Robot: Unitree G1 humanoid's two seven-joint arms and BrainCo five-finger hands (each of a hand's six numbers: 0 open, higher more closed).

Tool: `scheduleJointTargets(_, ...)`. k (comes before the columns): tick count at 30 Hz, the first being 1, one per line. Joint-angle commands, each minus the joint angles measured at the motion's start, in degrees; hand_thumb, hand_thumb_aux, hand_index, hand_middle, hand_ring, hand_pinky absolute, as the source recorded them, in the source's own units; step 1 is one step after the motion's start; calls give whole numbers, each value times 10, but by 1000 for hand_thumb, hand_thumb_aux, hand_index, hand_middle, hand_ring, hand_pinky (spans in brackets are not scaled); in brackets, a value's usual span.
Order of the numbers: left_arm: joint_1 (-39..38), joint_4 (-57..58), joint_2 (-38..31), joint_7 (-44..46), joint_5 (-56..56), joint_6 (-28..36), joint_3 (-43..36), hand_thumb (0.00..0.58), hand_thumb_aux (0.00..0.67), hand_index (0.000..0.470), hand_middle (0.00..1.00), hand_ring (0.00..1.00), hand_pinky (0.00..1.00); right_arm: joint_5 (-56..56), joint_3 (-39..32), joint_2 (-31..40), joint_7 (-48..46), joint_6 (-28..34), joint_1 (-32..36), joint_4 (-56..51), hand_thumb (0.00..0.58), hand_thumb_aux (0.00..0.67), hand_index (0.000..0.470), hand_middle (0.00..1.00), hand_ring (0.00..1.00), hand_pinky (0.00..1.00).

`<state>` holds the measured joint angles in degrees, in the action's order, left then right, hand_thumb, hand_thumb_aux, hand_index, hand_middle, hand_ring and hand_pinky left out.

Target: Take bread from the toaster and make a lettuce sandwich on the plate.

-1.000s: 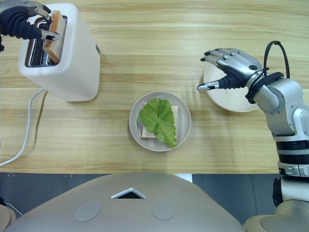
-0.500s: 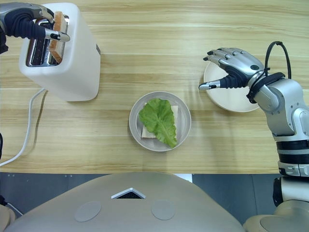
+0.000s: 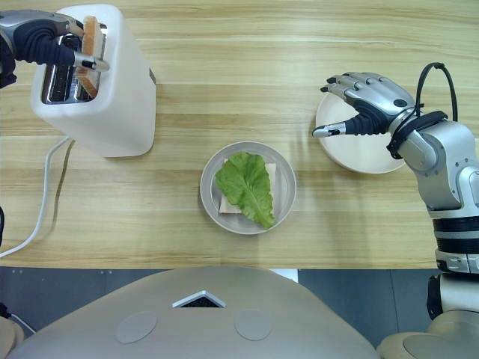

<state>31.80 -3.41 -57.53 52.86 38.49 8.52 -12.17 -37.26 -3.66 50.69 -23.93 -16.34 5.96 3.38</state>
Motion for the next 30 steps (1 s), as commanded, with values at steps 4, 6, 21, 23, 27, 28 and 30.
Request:
scheduleJointTargets(4, -9, 9, -1, 3, 4, -13, -8, 580, 670, 470, 0, 0, 0, -4, 1, 11, 6, -2, 7, -17, 0, 0, 0, 0, 0, 0)
scheduleJointTargets(6, -7, 9, -1, -1, 3, -15, -4, 580, 670, 470, 0, 0, 0, -4, 1, 12, 8, -2, 7, -18, 0, 0, 0, 0, 0, 0)
scheduleJointTargets(21, 55, 4, -34, -12, -7, -35, 50, 580, 670, 470, 0, 0, 0, -8, -2, 10, 25, 0, -2, -29, 0, 0, 0, 0, 0, 0)
scheduleJointTargets(23, 62, 3, -34, -11, -8, -38, 51, 580, 670, 470, 0, 0, 0, -7, -2, 10, 27, 0, -3, -30, 0, 0, 0, 0, 0, 0)
scheduleJointTargets(27, 66, 2, -31, -7, -12, -46, 52, 580, 670, 470, 0, 0, 0, -6, -1, 10, 31, 0, -4, -33, 0, 0, 0, 0, 0, 0)
scheduleJointTargets(28, 67, 1, -30, -6, -14, -48, 52, 580, 670, 470, 0, 0, 0, -6, -1, 10, 32, 0, -4, -34, 0, 0, 0, 0, 0, 0)
scheduleJointTargets(30, 71, -2, -29, -5, -18, -51, 52, 580, 670, 470, 0, 0, 0, -6, -1, 10, 34, 0, -5, -37, 0, 0, 0, 0, 0, 0)
